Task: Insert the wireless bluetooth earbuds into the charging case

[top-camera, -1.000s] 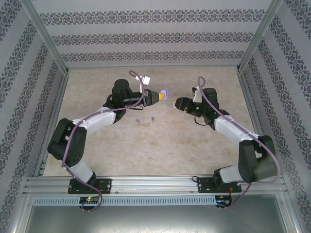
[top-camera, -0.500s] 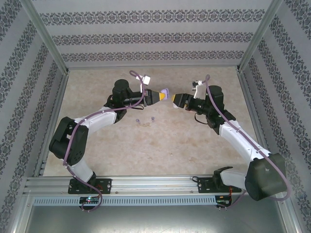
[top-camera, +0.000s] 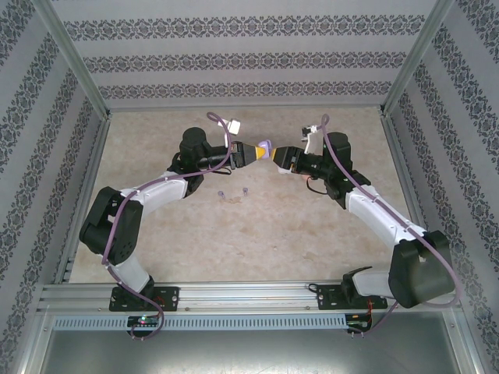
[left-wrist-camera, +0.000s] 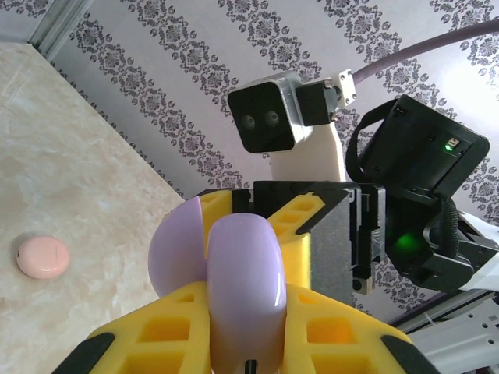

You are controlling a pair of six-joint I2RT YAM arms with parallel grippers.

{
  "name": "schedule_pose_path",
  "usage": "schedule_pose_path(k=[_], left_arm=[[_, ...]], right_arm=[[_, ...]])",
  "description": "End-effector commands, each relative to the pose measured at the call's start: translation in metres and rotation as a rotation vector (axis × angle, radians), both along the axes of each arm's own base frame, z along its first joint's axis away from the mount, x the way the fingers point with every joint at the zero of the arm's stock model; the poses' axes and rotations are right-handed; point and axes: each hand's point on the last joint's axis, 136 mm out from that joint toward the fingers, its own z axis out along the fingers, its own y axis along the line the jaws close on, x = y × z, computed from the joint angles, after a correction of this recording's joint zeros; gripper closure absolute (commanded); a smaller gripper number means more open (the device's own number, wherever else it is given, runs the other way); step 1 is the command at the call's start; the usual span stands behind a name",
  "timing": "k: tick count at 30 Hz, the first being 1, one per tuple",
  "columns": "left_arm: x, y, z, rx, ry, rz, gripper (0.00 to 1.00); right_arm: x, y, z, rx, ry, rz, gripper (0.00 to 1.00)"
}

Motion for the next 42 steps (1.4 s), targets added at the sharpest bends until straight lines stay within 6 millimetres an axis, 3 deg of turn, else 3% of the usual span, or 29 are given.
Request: schedule_pose_path(k=[1,15,22,28,31,34,39,42], left_arm=[[-0.006,-0.003,0.017,-0.038,-0.065,-0.029,1.0],[-0.008,-0.007,0.015,-0.033,-0.061,-0.043,1.0],[-0.009,-0.009,0.018,-0.038,-0.069,-0.047,1.0],[-0.011,-0.01,0.018,-0.039,-0.068,-0.056,1.0],[-0.012,-0.011,0.018,-0.039,-0.068,-0.06,1.0],[-0.013,-0.012,0.018,-0.039,-0.066,-0.062,1.0],[-0.013,-0.014,0.017,-0.04,-0.063,-0.063,1.0],[-0.013,-0.015,0.015,-0.038,-0.058,-0.066,1.0]], right_arm=[[0.005,0.007,0.019,0.029,-0.054,0.017,0.48],[0.011,0.014,0.021,0.032,-0.048,0.029,0.55],[0.013,0.015,0.015,0.029,-0.032,0.029,0.66],[0.016,0.015,0.014,0.024,-0.031,0.024,0.8],[0.017,0.016,0.014,0.025,-0.028,0.025,0.81],[0.018,0.017,0.014,0.029,-0.026,0.029,0.83],[0.019,0.018,0.018,0.034,-0.034,0.033,0.98],[0.018,0.018,0.021,0.035,-0.039,0.034,1.0]])
